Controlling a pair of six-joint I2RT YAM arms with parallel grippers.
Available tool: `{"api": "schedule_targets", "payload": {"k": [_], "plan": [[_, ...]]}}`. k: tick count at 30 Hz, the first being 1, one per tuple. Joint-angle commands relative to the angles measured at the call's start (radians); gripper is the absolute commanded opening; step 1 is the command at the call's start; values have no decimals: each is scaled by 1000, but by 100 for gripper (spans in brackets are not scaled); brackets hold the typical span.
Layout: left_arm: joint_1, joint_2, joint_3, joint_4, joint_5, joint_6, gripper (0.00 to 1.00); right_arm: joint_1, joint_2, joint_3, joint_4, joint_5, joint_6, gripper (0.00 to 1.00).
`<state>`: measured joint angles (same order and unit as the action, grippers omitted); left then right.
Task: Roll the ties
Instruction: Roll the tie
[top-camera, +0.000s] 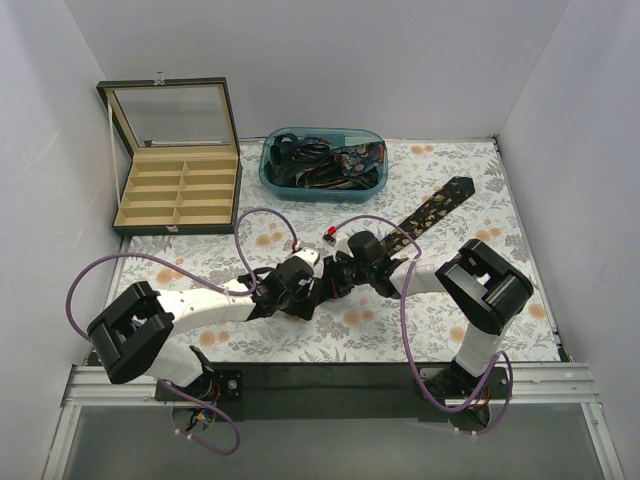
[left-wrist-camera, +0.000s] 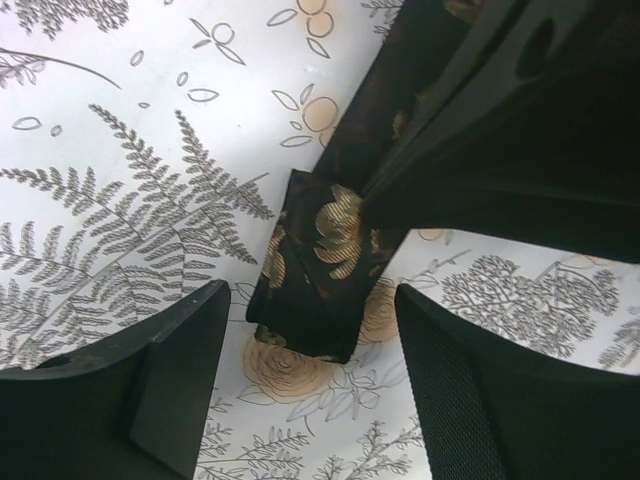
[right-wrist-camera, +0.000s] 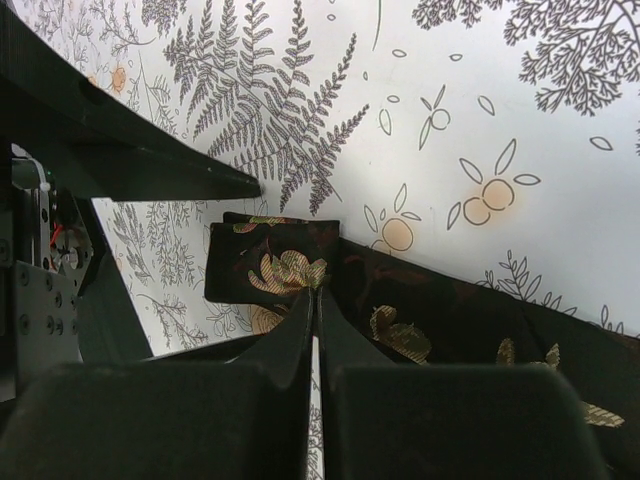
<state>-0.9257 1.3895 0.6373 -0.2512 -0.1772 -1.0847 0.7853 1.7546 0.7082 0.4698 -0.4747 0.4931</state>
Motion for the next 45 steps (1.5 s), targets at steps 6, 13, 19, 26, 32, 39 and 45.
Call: {"api": "schedule_targets", "payload": {"k": [6, 13, 19, 26, 32, 39, 45], "plan": [[-47, 80, 64, -5, -110, 95, 57, -4, -41, 8, 0, -8, -19, 1], [-82, 109, 70, 0, -79, 115, 43, -6, -49, 7, -2, -7, -22, 1], [-85, 123, 73, 1, -70, 120, 28, -12, -58, 5, -2, -1, -27, 1], [-84, 141, 78, 12, -61, 175, 25, -29, -53, 16, -2, -4, -31, 1], [-47, 183, 101, 30, -36, 325, 20, -63, -38, 65, -3, -18, -42, 12], [60, 212, 153, -5, 176, 433, 22, -126, -66, 85, -11, -24, -60, 30], [79, 230, 167, -60, 246, 488, 24, -126, -8, 140, -10, -35, -41, 36]]}}
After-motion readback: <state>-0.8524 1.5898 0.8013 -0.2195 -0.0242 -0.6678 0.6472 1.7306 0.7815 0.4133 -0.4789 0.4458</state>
